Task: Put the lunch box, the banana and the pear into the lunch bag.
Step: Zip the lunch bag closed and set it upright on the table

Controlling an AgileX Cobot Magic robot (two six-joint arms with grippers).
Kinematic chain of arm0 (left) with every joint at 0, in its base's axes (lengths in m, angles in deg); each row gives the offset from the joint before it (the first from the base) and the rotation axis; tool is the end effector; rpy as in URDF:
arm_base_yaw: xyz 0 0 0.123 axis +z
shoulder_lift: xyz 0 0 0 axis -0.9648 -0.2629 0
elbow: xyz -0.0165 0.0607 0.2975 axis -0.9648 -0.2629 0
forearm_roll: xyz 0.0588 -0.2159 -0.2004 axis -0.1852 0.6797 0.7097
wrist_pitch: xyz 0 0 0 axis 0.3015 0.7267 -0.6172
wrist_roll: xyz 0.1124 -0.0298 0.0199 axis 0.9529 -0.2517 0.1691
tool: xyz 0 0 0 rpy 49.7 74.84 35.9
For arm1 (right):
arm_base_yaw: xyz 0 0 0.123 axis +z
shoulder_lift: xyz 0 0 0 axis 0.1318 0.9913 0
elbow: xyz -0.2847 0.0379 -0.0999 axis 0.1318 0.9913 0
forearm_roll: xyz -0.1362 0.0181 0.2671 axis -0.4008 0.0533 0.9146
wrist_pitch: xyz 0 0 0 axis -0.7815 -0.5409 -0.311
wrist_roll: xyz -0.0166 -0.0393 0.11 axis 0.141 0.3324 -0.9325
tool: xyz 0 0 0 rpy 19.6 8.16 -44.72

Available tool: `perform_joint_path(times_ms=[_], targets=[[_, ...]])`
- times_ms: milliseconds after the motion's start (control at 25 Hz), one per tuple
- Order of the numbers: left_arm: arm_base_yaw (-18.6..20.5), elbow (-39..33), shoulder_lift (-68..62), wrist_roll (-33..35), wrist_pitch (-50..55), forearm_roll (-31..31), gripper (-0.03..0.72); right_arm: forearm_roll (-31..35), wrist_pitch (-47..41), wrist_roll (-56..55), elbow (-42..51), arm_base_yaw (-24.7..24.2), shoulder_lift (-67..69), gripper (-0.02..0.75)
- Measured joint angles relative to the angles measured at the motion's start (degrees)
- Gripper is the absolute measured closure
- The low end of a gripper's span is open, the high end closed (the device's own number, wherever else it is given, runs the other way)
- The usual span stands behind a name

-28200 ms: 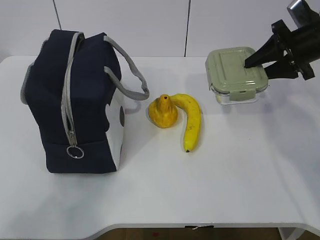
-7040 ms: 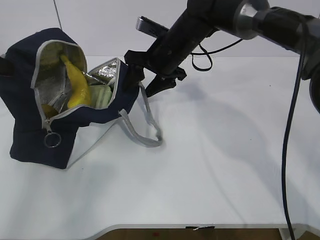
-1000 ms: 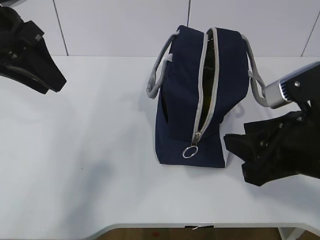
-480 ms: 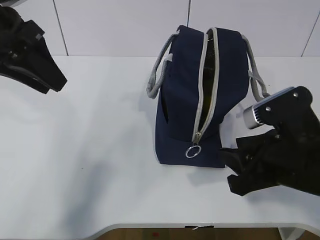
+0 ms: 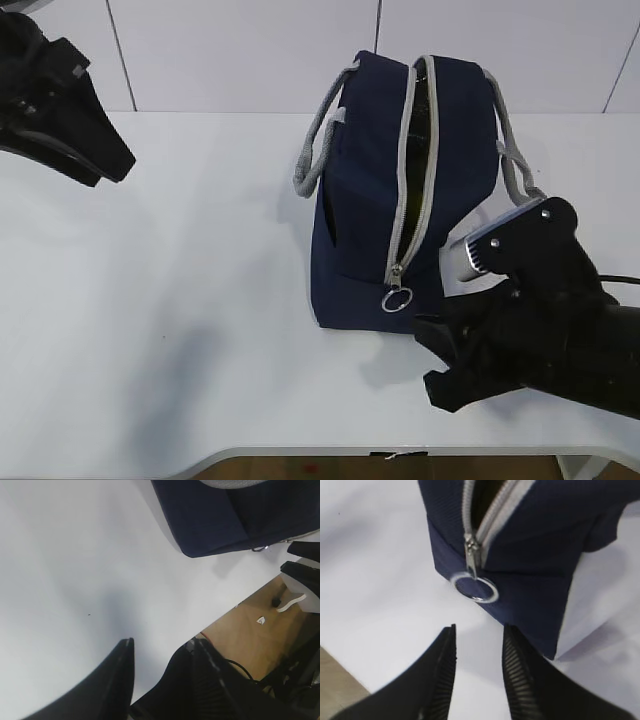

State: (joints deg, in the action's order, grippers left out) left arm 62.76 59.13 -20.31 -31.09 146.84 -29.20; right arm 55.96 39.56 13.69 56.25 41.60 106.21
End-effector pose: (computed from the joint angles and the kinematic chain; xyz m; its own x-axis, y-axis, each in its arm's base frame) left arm 0.3534 -0.1352 0.3100 -0.8878 0.3012 -0.3479 0.4376 0.7865 -0.4357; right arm 0.2427 0.1608 0.1440 -0.4804 -0.3399 -0.8085 -0.5511 0.8341 -0.0232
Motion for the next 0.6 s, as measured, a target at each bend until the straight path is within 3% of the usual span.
perform_joint_path(times_ms=[400,600], targets=[[0.0,0.0,0.0,0.0,0.0,0.1,0.389,0.3,3.1,-3.7,0.0,0.0,2.5,0.469],[0.0,0.0,0.0,0.0,0.0,0.1,0.389,-1.5,10.3,-4.1,0.0,0.0,6.5,0.378]])
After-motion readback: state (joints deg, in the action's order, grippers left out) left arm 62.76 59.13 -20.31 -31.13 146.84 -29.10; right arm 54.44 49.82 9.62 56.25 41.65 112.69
